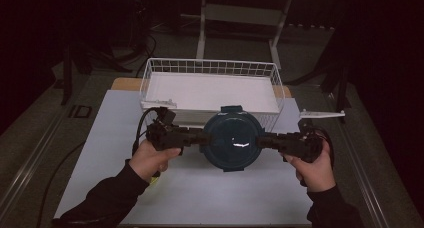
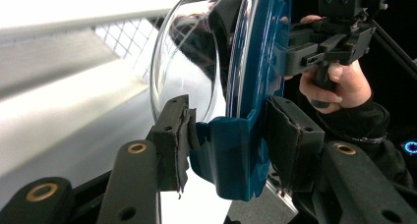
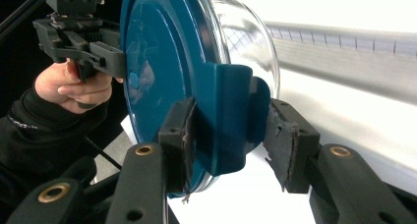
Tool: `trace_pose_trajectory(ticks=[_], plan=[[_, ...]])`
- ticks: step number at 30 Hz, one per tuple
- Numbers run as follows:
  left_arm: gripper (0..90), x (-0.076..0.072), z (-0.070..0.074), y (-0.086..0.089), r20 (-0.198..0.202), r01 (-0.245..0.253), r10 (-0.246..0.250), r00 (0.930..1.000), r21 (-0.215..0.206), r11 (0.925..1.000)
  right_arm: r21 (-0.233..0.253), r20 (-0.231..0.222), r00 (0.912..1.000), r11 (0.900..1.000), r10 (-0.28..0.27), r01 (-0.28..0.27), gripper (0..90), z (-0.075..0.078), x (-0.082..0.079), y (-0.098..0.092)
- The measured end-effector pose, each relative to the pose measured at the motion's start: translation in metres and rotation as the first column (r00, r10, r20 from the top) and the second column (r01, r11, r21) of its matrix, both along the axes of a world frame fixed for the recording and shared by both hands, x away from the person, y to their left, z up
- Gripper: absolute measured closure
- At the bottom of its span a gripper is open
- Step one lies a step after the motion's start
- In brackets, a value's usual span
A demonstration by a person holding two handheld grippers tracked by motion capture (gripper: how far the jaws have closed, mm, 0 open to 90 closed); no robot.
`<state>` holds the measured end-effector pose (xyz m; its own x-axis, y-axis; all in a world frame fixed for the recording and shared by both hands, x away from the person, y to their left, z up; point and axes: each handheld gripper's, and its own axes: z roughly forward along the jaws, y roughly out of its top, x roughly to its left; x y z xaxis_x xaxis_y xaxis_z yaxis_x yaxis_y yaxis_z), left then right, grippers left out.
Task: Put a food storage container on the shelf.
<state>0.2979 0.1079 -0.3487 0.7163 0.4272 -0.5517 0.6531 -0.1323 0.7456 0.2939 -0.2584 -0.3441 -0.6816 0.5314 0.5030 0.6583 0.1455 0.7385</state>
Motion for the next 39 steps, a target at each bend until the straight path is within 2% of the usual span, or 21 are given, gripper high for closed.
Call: trace_pose_trajectory(ticks=[9,12,14,17,22,25,30,34,36,39], plan=[[52.4,0.02,0.033,0.008,0.039,-0.02,0.02,0.999,0.0,0.9998,0.013,0.035,0.9993,1.0,-0.015,0.015,55.8,0.032,0.021,0.009],[52.4,0.024,0.037,0.011,0.044,-0.027,0.027,0.9987,-0.004,0.9996,0.018,0.035,0.9992,1.0,-0.016,0.016,55.8,0.038,0.027,0.012],[52.3,0.035,0.045,0.015,0.049,-0.036,0.036,0.9981,-0.005,0.9993,0.021,0.03,0.9993,1.0,-0.021,0.02,55.7,0.043,0.035,0.015],[52.2,0.048,0.049,0.021,0.044,-0.041,0.041,0.9982,-0.013,0.9991,0.019,0.026,0.9993,0.999,-0.028,0.027,55.7,0.05,0.049,0.022],[52.0,0.067,0.051,0.028,0.039,-0.054,0.055,0.9977,-0.023,0.9983,0.019,0.009,0.9991,0.999,-0.041,0.04,55.6,0.054,0.068,0.03],[51.6,0.079,0.049,0.031,0.025,-0.077,0.078,0.9966,-0.034,0.9964,0.023,-0.004,0.9985,0.998,-0.054,0.054,55.6,0.052,0.078,0.035],[50.4,0.094,0.044,0.034,0.007,-0.115,0.115,0.9933,-0.025,0.993,0.03,-0.043,0.9962,0.997,-0.075,0.077,55.5,0.045,0.094,0.041],[49.3,0.101,0.035,0.034,-0.011,-0.131,0.131,0.9913,-0.019,0.9912,0.01,-0.061,0.9942,0.996,-0.088,0.089,55.5,0.04,0.102,0.045],[49.3,0.103,0.033,0.034,-0.009,-0.139,0.139,0.9903,-0.028,0.9899,0.023,-0.085,0.9918,0.995,-0.096,0.098,55.4,0.037,0.106,0.045],[49.0,0.105,0.033,0.034,-0.002,-0.138,0.138,0.9905,-0.023,0.9902,0.031,-0.09,0.9908,0.994,-0.102,0.105,55.2,0.037,0.11,0.045]])
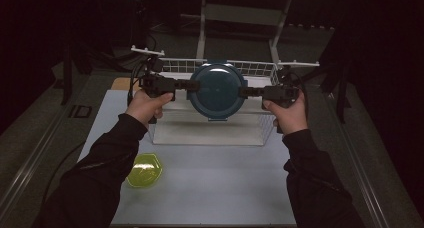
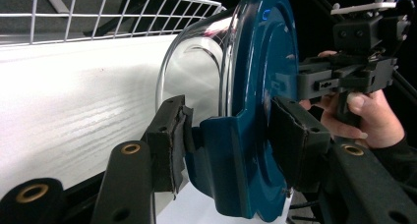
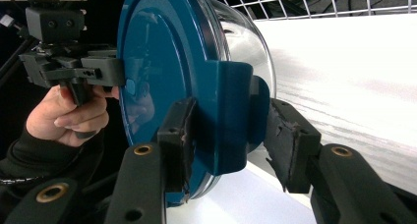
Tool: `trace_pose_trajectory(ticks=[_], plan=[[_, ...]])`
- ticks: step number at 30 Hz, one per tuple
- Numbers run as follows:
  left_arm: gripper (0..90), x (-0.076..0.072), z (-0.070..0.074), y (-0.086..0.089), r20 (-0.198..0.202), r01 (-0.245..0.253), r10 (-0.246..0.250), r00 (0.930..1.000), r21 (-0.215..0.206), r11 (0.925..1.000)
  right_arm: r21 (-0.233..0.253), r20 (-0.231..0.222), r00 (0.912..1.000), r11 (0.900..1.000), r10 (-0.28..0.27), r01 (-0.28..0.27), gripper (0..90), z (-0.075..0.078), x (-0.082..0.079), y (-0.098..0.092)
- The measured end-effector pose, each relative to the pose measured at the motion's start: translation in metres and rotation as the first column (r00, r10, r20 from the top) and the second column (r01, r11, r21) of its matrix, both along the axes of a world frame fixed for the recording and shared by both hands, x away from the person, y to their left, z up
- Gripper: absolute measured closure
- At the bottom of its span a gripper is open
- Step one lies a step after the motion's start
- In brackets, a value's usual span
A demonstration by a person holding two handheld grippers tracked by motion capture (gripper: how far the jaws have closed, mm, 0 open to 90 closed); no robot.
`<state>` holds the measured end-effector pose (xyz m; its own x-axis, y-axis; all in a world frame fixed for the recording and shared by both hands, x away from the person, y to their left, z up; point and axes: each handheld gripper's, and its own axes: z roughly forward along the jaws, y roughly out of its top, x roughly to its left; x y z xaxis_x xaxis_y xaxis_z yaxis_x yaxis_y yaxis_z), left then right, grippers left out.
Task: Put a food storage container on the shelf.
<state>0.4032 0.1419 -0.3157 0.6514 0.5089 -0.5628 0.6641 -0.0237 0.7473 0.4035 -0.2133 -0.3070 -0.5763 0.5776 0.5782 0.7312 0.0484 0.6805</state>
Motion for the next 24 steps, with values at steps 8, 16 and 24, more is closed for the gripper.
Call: trace_pose_trajectory(ticks=[8,16,24], plan=[[48.4,0.013,-0.007,0.0,-0.04,-0.048,0.046,0.9981,-0.039,0.9981,0.04,-0.081,0.9964,0.999,-0.026,0.03,52.7,-0.004,0.014,0.0],[49.6,0.022,-0.012,0.0,-0.039,-0.102,0.101,0.9941,-0.033,0.9942,0.045,-0.116,0.9925,0.998,-0.038,0.044,49.9,-0.003,0.024,0.006],[49.9,0.031,-0.019,0.0,-0.072,-0.129,0.124,0.9896,-0.064,0.9896,0.067,-0.188,0.9811,0.996,-0.047,0.06,47.0,-0.009,0.035,0.005]])
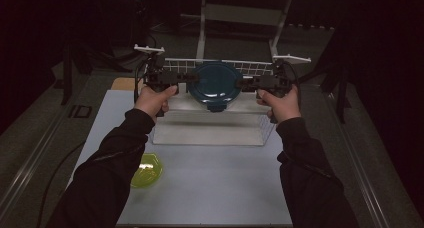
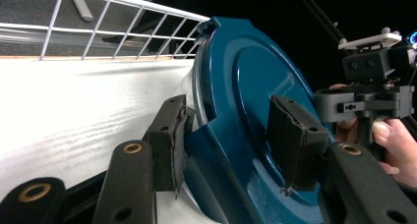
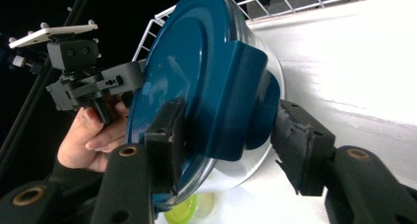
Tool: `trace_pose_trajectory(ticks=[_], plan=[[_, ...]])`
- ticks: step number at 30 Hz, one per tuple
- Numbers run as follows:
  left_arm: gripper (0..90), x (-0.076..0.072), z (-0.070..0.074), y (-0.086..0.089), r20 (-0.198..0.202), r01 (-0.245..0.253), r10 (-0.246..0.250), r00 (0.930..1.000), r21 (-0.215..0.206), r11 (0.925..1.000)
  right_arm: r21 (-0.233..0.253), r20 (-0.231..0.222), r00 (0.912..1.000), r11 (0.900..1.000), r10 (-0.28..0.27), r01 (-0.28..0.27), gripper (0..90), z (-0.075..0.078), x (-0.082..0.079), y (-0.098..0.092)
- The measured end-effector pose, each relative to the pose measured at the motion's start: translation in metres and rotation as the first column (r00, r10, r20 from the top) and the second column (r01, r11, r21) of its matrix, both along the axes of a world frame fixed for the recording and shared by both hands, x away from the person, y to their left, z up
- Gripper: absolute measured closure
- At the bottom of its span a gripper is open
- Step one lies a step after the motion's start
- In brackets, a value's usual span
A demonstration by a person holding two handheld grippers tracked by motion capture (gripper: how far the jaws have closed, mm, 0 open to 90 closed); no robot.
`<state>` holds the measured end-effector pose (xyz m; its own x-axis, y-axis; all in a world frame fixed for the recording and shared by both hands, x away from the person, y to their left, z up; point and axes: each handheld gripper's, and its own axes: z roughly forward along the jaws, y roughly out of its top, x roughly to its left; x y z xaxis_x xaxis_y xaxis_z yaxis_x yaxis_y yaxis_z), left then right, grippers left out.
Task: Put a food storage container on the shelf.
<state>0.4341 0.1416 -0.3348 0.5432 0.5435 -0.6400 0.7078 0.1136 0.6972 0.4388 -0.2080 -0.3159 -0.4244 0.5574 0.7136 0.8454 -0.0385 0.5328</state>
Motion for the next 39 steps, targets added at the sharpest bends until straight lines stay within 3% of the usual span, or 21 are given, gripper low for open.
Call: trace_pose_trajectory(ticks=[4,10,11,18,21,26,28,36,39], plan=[[49.8,0.004,-0.004,-0.003,0.006,-0.018,0.018,0.9998,-0.008,0.9998,0.006,-0.033,0.9994,1.0,0.007,-0.007,44.9,-0.004,0.004,-0.002],[49.5,0.005,-0.003,-0.009,0.038,-0.034,0.034,0.9987,0.012,0.9993,0.03,-0.087,0.9956,0.999,0.034,-0.032,41.7,-0.012,0.011,-0.007],[49.4,0.005,-0.003,-0.01,0.047,-0.036,0.035,0.9983,0.015,0.9992,0.02,-0.077,0.9966,0.999,0.03,-0.029,37.3,-0.012,0.011,-0.008],[46.5,-0.001,0.002,-0.011,0.108,-0.061,0.054,0.9927,0.065,0.9961,-0.095,0.009,0.9999,0.995,-0.007,0.008,38.8,0.002,0.004,-0.007],[44.2,-0.007,0.009,-0.007,0.159,-0.076,0.065,0.985,0.061,0.9952,-0.138,0.056,0.9983,0.99,-0.018,0.026,38.2,0.009,-0.004,-0.008],[41.8,-0.021,0.022,0.0,0.237,-0.076,0.062,0.9695,0.049,0.9959,-0.215,0.173,0.9844,0.974,-0.033,0.07,39.0,0.023,-0.023,-0.011],[41.8,-0.029,0.028,0.002,0.261,-0.063,0.049,0.9641,0.044,0.9971,-0.224,0.202,0.979,0.972,-0.027,0.073,40.2,0.026,-0.031,-0.009],[36.0,-0.057,0.03,0.007,0.316,0.001,-0.017,0.9486,0.051,0.9987,-0.227,0.286,0.9561,0.974,0.065,0.001,42.4,0.028,-0.068,0.004],[27.9,-0.067,0.028,0.009,0.347,0.049,-0.061,0.9359,0.042,0.9979,-0.227,0.31,0.9455,0.974,0.1,-0.028,44.4,0.027,-0.084,0.012]])
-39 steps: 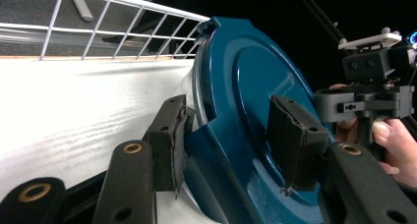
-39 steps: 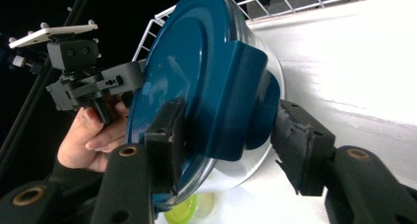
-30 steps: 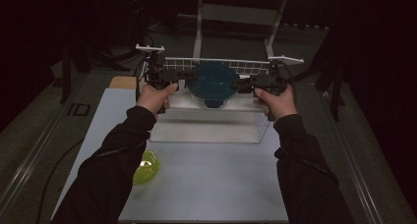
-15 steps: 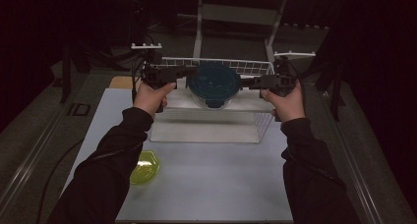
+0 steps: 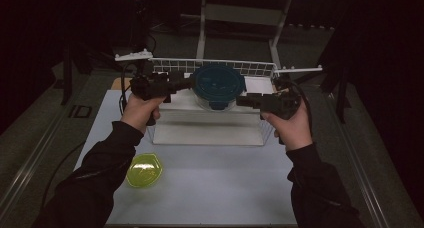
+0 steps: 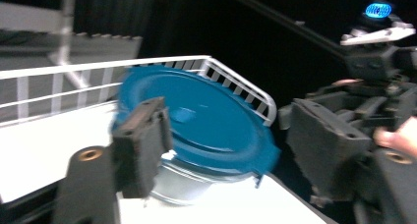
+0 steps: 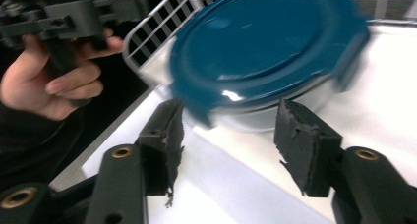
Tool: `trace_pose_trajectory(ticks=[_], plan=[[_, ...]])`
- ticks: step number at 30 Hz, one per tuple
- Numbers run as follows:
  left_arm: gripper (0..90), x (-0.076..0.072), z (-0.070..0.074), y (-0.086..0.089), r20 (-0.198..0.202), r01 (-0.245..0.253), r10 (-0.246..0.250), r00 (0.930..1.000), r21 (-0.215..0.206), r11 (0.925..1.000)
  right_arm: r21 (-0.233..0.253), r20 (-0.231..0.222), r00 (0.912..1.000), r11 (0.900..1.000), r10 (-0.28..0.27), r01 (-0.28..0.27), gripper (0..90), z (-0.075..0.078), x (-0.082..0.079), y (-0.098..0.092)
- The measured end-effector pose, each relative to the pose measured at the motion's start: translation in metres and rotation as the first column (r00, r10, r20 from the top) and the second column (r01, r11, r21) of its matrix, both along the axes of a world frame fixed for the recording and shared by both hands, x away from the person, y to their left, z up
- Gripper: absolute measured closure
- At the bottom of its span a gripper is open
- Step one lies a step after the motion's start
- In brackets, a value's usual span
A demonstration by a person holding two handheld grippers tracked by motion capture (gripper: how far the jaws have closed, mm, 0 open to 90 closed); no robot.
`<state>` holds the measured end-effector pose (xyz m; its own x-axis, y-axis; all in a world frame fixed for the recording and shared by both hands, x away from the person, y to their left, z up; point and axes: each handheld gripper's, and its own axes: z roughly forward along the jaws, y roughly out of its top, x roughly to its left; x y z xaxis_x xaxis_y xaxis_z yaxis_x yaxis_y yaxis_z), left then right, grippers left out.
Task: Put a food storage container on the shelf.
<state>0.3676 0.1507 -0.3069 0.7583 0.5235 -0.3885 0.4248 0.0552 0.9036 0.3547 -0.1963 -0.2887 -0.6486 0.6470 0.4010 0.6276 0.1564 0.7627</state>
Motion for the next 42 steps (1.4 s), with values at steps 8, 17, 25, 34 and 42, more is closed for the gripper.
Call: trace_pose_trajectory(ticks=[8,17,25,34,42], plan=[[6.2,-0.025,-0.007,0.001,0.059,0.005,-0.008,0.9982,0.055,0.9985,-0.018,0.041,0.997,0.998,0.065,-0.064,58.2,-0.012,-0.03,0.024],[0.0,-0.054,-0.026,0.008,0.103,-0.022,0.015,0.9945,0.065,0.9977,-0.096,0.064,0.9969,0.995,0.046,-0.04,89.9,-0.026,-0.034,0.043],[0.0,-0.074,-0.051,0.008,0.125,-0.041,0.027,0.9918,0.108,0.9934,-0.081,0.042,0.999,0.997,0.013,-0.009,90.0,-0.032,-0.021,0.05],[0.0,-0.092,-0.078,0.009,0.126,-0.041,0.021,0.9919,0.16,0.9863,-0.076,0.04,0.9991,0.997,-0.013,0.016,90.0,-0.035,-0.01,0.053],[0.0,-0.106,-0.096,0.013,0.122,-0.039,0.013,0.9924,0.21,0.9768,-0.079,0.034,0.9988,0.996,-0.036,0.039,90.0,-0.036,-0.001,0.05]])
